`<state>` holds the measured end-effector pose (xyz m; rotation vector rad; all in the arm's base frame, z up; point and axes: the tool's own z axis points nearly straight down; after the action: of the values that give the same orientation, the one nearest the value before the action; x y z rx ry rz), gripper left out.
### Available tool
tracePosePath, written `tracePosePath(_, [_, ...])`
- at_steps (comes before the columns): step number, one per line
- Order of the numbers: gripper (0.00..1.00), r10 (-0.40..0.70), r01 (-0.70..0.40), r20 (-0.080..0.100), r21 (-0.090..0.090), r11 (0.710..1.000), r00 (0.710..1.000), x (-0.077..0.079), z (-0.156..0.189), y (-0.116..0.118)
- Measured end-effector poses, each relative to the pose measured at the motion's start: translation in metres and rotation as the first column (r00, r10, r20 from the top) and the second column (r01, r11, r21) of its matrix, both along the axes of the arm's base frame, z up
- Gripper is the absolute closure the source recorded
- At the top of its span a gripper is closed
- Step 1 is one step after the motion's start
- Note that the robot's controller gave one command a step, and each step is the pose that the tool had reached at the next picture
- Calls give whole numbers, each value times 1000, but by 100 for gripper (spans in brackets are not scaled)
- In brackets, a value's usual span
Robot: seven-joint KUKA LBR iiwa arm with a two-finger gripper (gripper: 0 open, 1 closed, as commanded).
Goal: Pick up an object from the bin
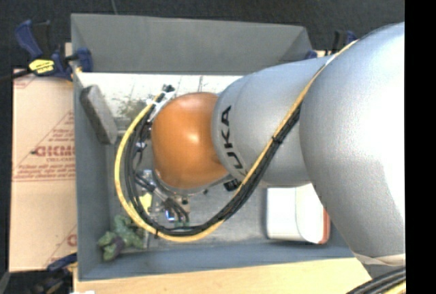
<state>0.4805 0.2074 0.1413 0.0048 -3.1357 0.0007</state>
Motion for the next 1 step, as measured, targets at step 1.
tracePosePath(1, [0,-4,4,7,2,1000,1000,2,3,-1])
